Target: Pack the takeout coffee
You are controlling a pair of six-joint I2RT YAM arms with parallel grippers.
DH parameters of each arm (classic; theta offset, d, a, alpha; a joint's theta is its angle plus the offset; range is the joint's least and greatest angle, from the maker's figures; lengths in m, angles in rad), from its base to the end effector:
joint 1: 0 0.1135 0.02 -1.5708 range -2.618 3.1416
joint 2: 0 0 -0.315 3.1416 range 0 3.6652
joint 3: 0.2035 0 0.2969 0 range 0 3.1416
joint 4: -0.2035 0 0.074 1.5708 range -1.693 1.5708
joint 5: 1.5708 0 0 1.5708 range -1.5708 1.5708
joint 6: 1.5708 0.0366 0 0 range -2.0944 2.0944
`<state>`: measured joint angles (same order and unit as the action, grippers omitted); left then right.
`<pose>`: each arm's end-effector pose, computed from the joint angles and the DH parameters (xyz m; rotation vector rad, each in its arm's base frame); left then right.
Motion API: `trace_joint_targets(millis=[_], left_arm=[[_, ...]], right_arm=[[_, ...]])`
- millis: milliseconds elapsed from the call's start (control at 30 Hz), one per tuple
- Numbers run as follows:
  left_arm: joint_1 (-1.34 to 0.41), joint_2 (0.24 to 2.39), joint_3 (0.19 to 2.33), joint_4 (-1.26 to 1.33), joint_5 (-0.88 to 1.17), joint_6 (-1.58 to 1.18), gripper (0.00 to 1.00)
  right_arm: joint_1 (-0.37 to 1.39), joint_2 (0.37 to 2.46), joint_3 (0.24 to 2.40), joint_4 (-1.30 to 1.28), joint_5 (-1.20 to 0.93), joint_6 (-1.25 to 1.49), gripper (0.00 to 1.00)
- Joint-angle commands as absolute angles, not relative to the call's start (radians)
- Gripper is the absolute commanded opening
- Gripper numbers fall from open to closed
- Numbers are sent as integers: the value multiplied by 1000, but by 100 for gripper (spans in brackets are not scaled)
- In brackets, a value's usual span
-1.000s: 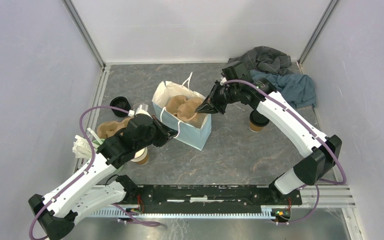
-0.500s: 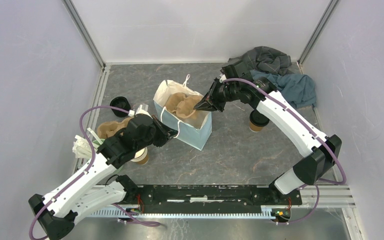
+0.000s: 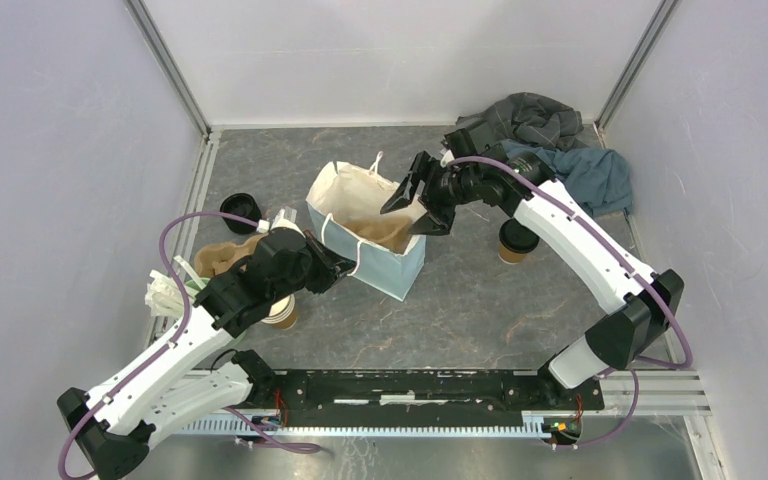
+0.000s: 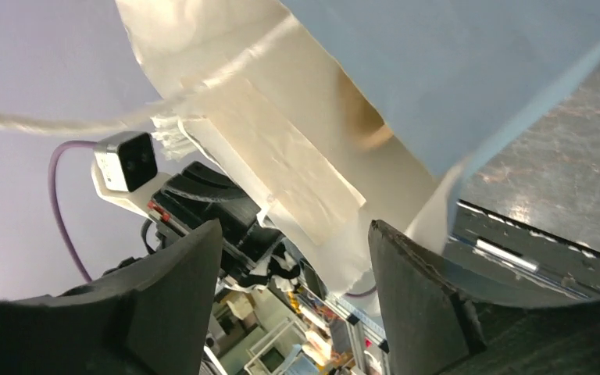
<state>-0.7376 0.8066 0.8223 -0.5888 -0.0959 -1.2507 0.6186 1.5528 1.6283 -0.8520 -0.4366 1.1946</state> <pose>0.1390 -0.1216 0.3456 -0.6510 2.2413 -1.0045 0.2975 0.2308 0.4351 0.5260 2.6601 1.2609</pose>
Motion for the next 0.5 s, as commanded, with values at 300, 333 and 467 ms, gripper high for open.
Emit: trace_joint_targets(millis=[300, 333, 467], left_arm=[[-741, 819, 873, -621, -106, -1185, 3], [-741, 815, 873, -621, -104, -1186, 3], [-741, 817, 895, -649, -103, -1183, 5]], right_arm=[[597, 1459, 1902, -1081, -393, 893, 84], [593, 1467, 1931, -1103, -381, 826, 84], [592, 1441, 1899, -1025, -325, 501, 86]])
